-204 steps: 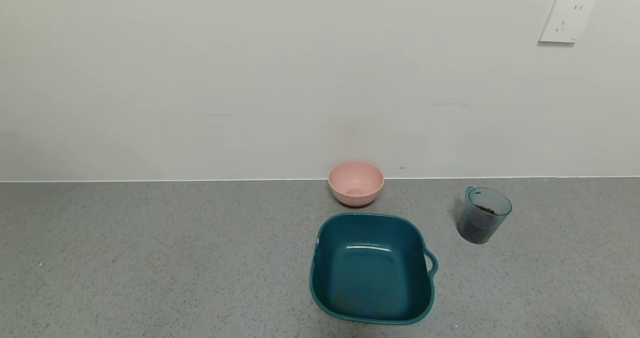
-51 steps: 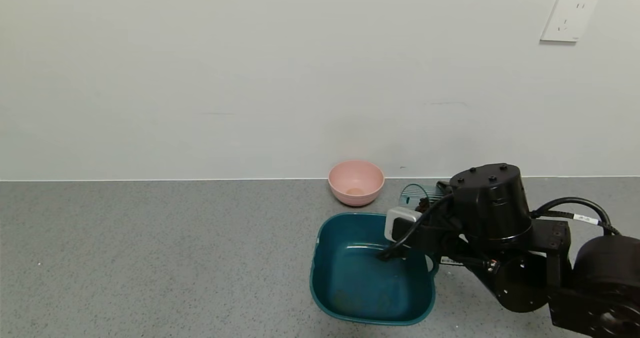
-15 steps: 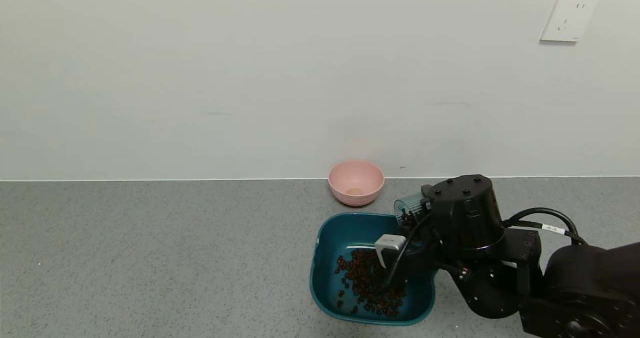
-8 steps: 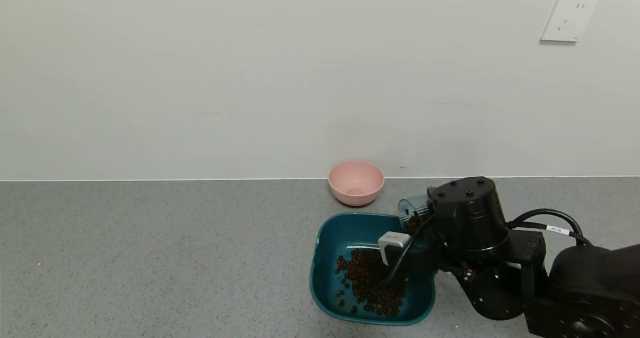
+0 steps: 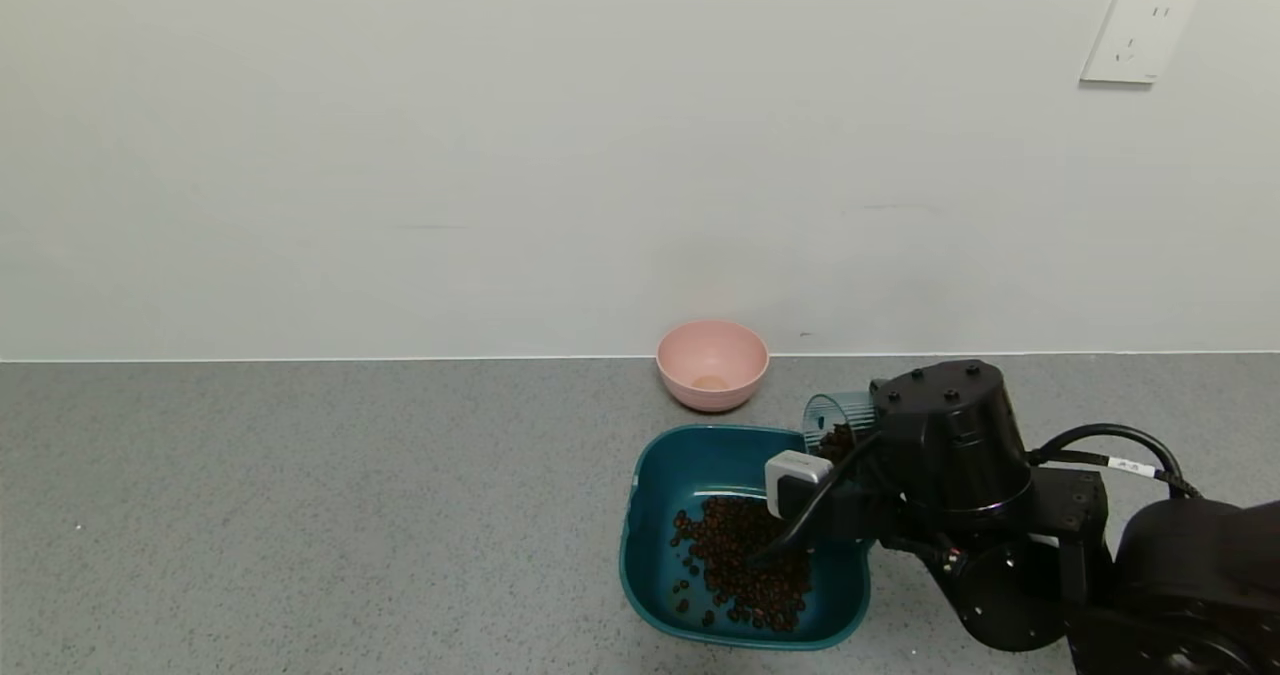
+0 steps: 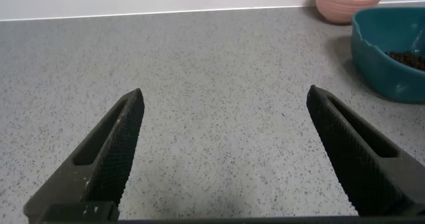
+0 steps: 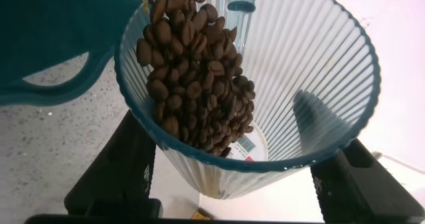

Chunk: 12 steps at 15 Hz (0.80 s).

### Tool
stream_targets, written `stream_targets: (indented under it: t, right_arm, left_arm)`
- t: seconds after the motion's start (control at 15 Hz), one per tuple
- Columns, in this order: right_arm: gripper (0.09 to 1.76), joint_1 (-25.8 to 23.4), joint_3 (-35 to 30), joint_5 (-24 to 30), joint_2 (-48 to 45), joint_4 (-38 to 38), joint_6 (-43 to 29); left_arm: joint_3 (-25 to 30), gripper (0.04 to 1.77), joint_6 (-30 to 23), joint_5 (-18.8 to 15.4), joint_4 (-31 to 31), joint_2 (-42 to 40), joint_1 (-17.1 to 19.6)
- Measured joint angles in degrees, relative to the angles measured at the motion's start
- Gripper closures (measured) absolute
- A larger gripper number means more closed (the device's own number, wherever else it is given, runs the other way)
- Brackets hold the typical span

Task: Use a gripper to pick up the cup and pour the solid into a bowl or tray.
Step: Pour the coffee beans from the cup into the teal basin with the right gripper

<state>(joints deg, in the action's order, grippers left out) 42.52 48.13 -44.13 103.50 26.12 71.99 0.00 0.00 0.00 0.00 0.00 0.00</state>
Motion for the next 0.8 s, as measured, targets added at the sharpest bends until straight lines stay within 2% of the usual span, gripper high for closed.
stream_targets:
  t: [0.8]
  right_arm:
    - [0.50,-0.52,-0.28,3.34,-0.05,-0.09,-13.36]
  left_arm:
    - [0.00,0.05,0.00,0.00,0.00,0.00,0.00]
